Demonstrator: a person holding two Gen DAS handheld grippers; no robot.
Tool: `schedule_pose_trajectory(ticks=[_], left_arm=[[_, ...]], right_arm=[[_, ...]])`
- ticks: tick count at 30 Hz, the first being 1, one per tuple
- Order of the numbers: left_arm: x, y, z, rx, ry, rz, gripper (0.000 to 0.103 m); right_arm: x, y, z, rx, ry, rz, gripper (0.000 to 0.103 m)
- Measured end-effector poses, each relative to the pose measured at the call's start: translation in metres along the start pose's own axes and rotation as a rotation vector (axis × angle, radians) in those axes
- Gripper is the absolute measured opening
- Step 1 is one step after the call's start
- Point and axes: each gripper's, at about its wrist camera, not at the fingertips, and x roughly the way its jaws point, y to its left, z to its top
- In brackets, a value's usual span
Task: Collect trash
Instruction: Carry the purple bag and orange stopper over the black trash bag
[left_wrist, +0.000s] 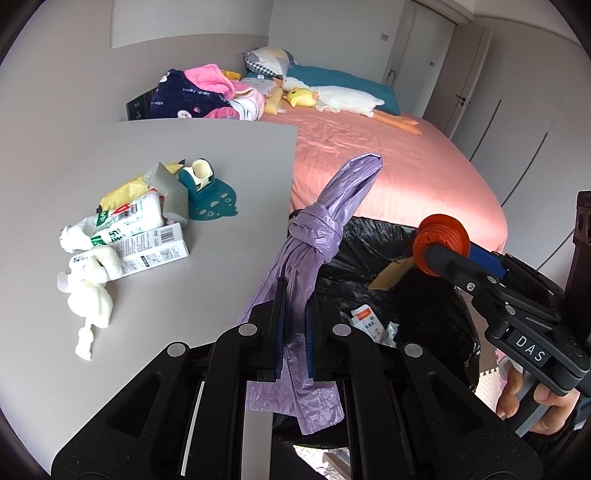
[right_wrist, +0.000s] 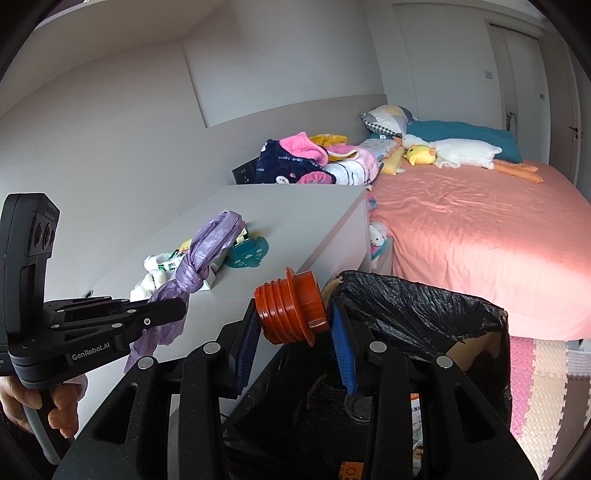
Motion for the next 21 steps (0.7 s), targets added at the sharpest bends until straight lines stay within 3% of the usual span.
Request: schedule_pose_trajectory(ticks=[21], left_arm=[[0.026,-0.065,0.003,0.108,0.048,-0.086,0.008]], right_arm=[[-0.034,-0.058,-0.009,0.084,-0.041,-0.115,0.039]])
